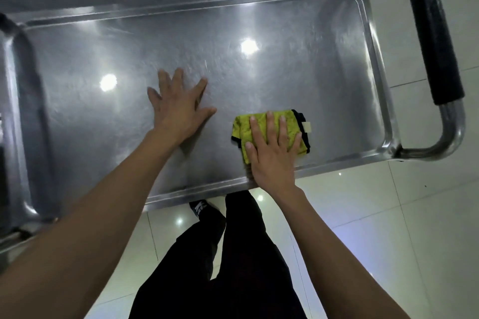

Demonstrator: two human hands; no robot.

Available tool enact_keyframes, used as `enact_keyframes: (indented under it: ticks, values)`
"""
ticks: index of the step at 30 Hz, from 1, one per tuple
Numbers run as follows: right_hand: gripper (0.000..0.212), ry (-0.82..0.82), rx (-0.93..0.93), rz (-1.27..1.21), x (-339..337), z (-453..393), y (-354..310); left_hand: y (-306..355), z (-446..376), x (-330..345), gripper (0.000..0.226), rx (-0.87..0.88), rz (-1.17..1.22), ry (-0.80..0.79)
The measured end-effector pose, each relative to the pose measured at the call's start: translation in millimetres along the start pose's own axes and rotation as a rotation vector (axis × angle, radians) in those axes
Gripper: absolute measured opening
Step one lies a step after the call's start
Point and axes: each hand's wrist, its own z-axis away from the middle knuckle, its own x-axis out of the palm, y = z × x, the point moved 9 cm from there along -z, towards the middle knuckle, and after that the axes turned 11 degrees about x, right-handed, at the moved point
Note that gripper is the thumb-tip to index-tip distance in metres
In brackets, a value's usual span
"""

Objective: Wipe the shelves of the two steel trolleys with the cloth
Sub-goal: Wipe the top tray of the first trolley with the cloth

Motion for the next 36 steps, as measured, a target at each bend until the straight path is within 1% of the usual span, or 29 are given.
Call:
enact_keyframes:
  ticks: [7, 15, 20, 24, 27, 32, 34, 36]
  values:
    - [0.055, -0.004, -0.113, -0.036, -24, -104, -66, -1, -1, 3, 0.089, -0.082, -0.029, -0.047]
    - [0.056, 0.011, -0.204, -0.042, -56, -251, -159, -4, -3, 6, 0.087, -0.103, -0.014, -0.079]
    - [0.058, 0.022, -0.203, -0.029, -67, -291, -191, -5, -4, 4, 0.086, -0.108, 0.02, -0.06]
    - [0.059, -0.013, -0.176, -0.056, -67, -282, -190, -6, -3, 3, 0.086, -0.109, 0.022, -0.077]
    - [0.059, -0.031, -0.18, -0.052, -62, -257, -178, -11, 0, 3, 0.084, -0.079, 0.026, -0.087]
    - [0.059, -0.041, -0.121, -0.063, -38, -169, -141, -18, 5, 2, 0.074, -0.015, 0.083, -0.135]
    - [0.059, -0.042, -0.089, -0.056, -25, -123, -124, -24, 15, -2, 0.068, 0.016, 0.094, -0.131]
    - [0.06, -0.031, -0.074, -0.042, -12, -74, -110, -36, 33, -6, 0.063, 0.028, 0.051, -0.107]
